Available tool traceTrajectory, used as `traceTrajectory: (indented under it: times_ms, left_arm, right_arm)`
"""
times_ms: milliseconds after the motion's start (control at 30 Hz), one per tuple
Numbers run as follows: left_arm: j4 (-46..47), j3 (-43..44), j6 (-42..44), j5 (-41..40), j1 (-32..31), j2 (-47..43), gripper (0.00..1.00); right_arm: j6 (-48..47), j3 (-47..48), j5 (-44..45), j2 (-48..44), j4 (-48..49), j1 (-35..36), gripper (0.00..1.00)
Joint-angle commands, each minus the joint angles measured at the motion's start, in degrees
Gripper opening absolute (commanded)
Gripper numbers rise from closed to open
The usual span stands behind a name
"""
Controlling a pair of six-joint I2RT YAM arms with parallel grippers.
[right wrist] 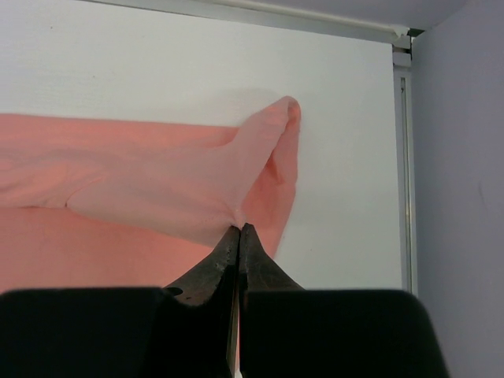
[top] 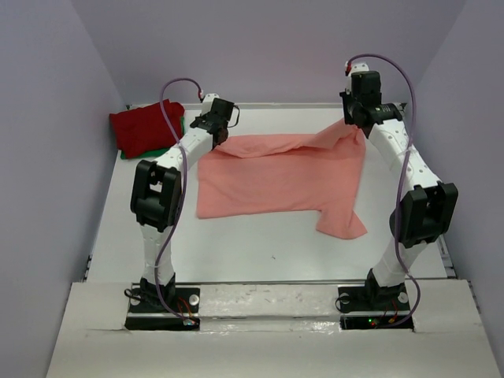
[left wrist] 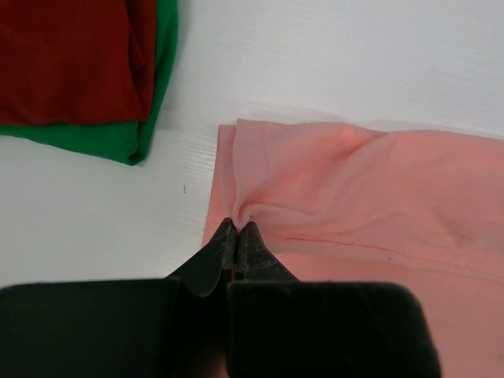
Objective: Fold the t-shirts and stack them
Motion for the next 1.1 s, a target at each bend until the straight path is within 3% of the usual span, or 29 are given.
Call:
traceTrajectory:
  times_ms: [0,167,333,367,400,467,500,600,1067]
  left_arm:
    - [-2.8,0.2,-3.5,-4.6,0.4,-3.4,0.00]
    - [-7.1,2.1,-6.1,-7.0,0.5,-1.4,0.00]
    - [-9.9,3.4,-8.3,-8.1,0.5,0.2,0.22]
    - [-10.1,3.0,-8.5,-7.9,0.5,0.3,0.29]
    - [-9.5,2.5,-8.5,-7.2,0.5,0.2,0.43]
    - [-9.6,2.4,-8.9,-6.9,0.6,0.5,0.61]
    - [-10.1,2.6,-8.9,-6.9,0.6,1.1,0.79]
    - [-11.3,3.6,-9.6,-7.1,0.6,2.6,0.99]
    - [-9.3,4.1,-7.8,-5.3,-0.4,-0.8,0.99]
  right_arm:
    - [2.7,0.0,3.9,-2.4,-2.6,2.1,0.00]
    - [3.1,-0.1,4.2,-2.6,-3.9,2.6,0.00]
    - [3.2,0.6,5.1,-2.6,-4.6,2.6,0.00]
    - [3.2,0.7,5.2,-2.5,-4.8,2.6,0.00]
    - [3.5,1.2,5.4,-2.6,-5.0,2.6,0.00]
    - [3.5,1.6,5.4,-2.5,-5.2,2.6,0.00]
    - [3.7,1.9,5.4,-2.5,-5.5,2.6,0.00]
    - [3.6,2.1,5.3,-2.4,-5.5,2.6,0.00]
    - [7.3,0.8,12.1,2.7,-8.2,2.6,0.00]
